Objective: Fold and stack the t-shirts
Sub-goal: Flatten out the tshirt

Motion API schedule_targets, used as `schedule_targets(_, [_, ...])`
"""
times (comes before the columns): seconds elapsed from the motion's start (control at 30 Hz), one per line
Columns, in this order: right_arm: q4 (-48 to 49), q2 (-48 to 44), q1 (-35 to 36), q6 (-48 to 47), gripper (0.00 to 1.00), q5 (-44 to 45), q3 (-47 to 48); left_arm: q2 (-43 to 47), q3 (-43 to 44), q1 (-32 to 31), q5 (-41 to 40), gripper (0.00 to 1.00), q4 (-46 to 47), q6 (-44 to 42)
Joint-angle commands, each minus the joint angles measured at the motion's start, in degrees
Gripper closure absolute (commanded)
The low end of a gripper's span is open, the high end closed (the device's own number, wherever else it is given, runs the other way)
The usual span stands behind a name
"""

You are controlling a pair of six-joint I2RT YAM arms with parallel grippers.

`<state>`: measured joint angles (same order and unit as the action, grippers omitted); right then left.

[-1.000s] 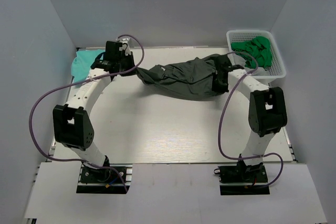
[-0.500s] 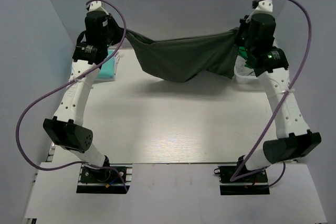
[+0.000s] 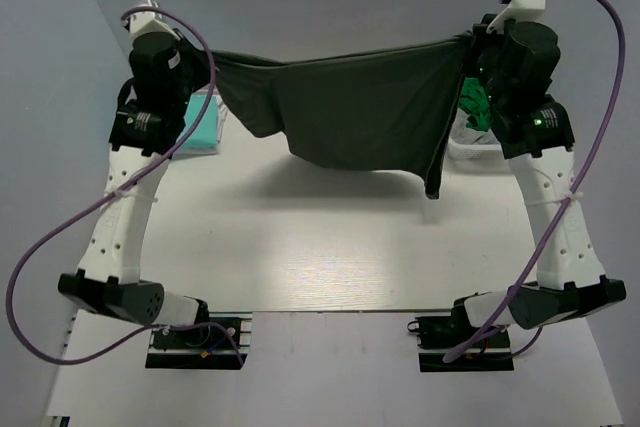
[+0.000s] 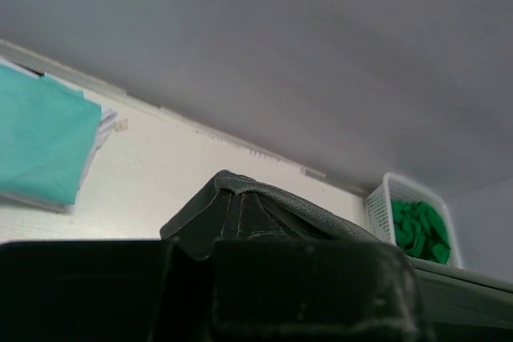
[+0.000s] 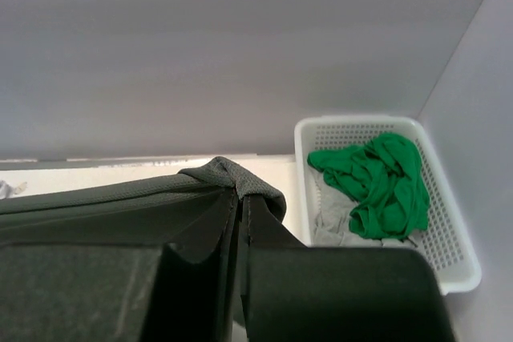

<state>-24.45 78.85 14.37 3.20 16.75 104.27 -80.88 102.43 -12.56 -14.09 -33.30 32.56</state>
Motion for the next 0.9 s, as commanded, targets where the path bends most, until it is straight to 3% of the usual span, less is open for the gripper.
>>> schedule_targets(0.0, [4.3, -4.4, -0.1, -2.9, 1.0, -2.9, 4.0, 6.9, -0.6, 0.3, -3.6, 1.0, 3.8, -1.2])
schedule_targets(0.23, [3.3, -13.7, 0.0, -7.1, 1.0, -11.7, 1.0, 18.5, -2.9, -0.3, -2.2, 1.0, 11.1, -8.0])
schedule_targets(0.47, [4.2, -24.3, -0.1, -5.8, 1.0, -15.9, -6.4, 23.7, 2.4, 0.2, 2.0, 1.0, 11.1, -13.2])
schedule_targets(0.67, [2.0, -28.9, 0.1, -5.0, 1.0, -21.4, -5.4, 24.2, 9.1, 0.3, 6.7, 1.0, 8.6, -16.9])
schedule_targets(0.87, [3.7, -29.4, 0.0, -3.6, 1.0, -15.3, -8.3, 19.5, 10.6, 0.3, 8.6, 1.0, 9.1, -18.3])
